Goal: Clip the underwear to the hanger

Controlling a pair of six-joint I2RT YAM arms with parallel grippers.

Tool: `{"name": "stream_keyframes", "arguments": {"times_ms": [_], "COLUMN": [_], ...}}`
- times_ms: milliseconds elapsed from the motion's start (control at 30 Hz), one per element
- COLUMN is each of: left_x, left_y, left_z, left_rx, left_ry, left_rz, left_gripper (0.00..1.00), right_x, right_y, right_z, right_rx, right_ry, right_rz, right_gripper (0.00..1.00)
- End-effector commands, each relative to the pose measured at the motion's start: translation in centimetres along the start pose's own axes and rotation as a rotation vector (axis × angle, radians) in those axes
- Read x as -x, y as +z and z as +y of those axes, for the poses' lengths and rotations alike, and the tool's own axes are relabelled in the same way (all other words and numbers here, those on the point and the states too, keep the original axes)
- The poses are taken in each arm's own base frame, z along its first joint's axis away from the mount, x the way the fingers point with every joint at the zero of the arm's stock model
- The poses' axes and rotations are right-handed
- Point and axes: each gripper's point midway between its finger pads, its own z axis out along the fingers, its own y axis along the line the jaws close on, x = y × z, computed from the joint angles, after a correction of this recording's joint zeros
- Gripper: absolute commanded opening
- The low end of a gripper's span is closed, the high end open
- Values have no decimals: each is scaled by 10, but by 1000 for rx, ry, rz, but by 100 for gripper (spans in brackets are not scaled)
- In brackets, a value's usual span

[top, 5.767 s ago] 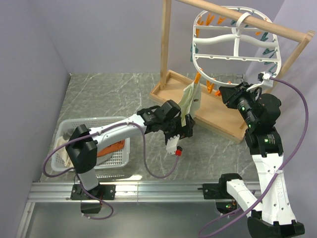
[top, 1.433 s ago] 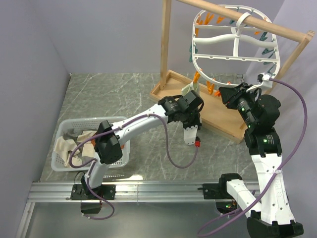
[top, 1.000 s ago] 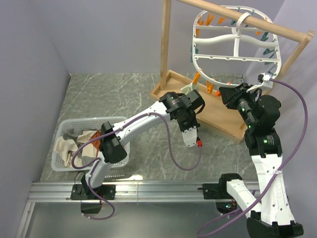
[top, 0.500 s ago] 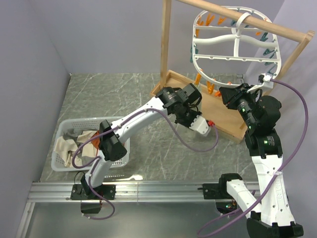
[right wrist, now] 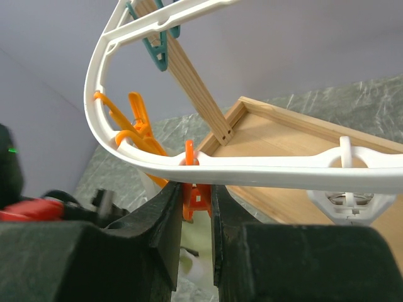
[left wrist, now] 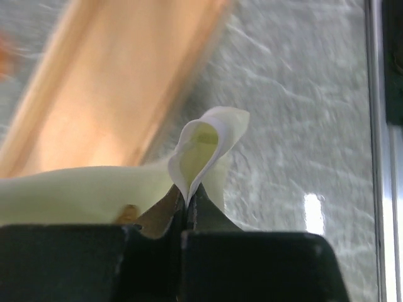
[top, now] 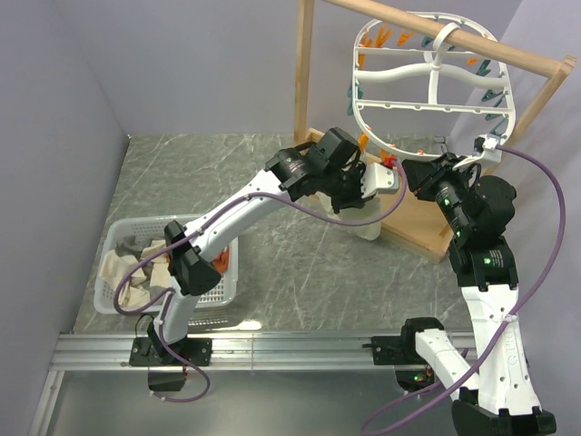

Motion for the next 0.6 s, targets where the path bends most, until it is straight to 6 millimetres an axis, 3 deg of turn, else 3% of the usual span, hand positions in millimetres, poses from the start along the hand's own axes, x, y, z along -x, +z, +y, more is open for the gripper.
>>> {"name": "stream_keyframes", "arguments": {"times_ms": [0,200,333,567], "left_x": [52,64,60,67], "left_y": [-35,-32,-22,-23], "left_z": [20,41,39,57], "left_rx": [170,280,319,412], "left_ry": [-49,-44,8,10], "left_rz": [-154,-166,-140,-151], "left_gripper": [0,0,0,0], "right_x": [2,2,5,2], "right_y": [-3,-3,-2,-1], "right_z": [4,5,6,3], "right_rx": [20,26,26,13], "right_ry": [4,4,6,6], "right_rz": [-12,-9,-14,-2], "right_gripper": [0,0,0,0]}}
